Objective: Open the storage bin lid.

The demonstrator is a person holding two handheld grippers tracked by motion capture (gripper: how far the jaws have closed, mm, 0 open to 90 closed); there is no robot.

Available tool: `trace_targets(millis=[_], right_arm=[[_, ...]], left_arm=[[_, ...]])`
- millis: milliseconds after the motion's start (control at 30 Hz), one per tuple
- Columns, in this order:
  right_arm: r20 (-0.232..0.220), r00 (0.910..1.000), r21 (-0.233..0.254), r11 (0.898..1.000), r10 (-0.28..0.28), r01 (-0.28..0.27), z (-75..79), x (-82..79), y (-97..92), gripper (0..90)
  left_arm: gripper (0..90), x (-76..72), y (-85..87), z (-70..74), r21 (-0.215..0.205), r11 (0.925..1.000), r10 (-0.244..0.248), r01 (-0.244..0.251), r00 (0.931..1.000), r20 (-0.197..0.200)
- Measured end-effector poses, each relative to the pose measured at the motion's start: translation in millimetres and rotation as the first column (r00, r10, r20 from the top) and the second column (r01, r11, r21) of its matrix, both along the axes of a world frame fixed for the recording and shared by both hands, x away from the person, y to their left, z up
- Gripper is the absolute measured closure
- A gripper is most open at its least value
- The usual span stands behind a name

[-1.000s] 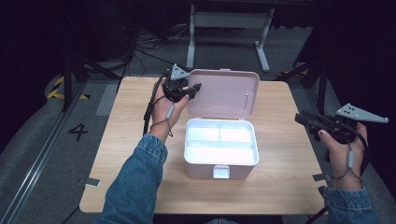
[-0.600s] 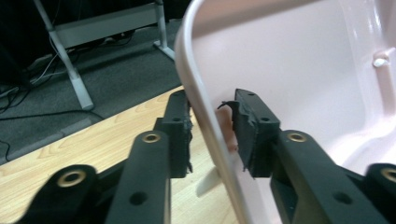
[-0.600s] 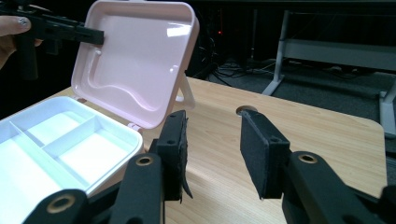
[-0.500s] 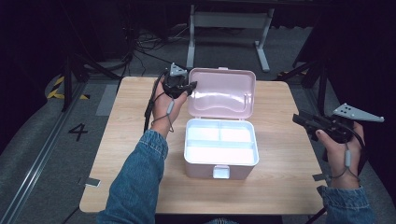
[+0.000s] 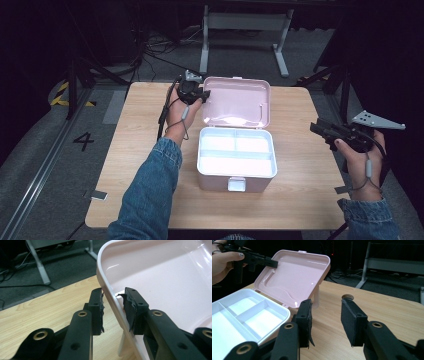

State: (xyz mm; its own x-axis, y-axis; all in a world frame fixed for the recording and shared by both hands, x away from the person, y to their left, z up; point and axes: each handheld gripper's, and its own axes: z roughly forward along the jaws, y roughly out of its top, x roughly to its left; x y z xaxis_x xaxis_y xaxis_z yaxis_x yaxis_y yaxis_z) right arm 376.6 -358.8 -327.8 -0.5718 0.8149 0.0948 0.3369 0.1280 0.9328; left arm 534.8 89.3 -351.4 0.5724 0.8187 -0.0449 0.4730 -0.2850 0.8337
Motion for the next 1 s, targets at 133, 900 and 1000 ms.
trace_targets(millis=[133, 900, 1000], right_arm=[[-0.004, 1.0, 0.003, 1.0, 0.003, -0.003, -1.5, 1.3, 1.2, 61.6], [-0.004, 0.9999, 0.0, 1.0, 0.016, -0.016, -4.0, 4.3, 4.0, 60.9], [-0.007, 0.9998, -0.002, 1.0, 0.017, -0.017, -4.1, 4.4, 4.9, 60.9]], left_arm=[[69.2, 3.6, 0.2, -5.1, 0.009, 1.0, 0.001, -0.001, 0.9999, -0.014], [68.1, 16.1, -7.8, -28.3, 0.06, 0.9981, 0.021, -0.012, 0.9888, -0.148], [67.8, 17.1, -7.6, -29.9, 0.066, 0.9978, 0.019, -0.009, 0.9874, -0.157]])
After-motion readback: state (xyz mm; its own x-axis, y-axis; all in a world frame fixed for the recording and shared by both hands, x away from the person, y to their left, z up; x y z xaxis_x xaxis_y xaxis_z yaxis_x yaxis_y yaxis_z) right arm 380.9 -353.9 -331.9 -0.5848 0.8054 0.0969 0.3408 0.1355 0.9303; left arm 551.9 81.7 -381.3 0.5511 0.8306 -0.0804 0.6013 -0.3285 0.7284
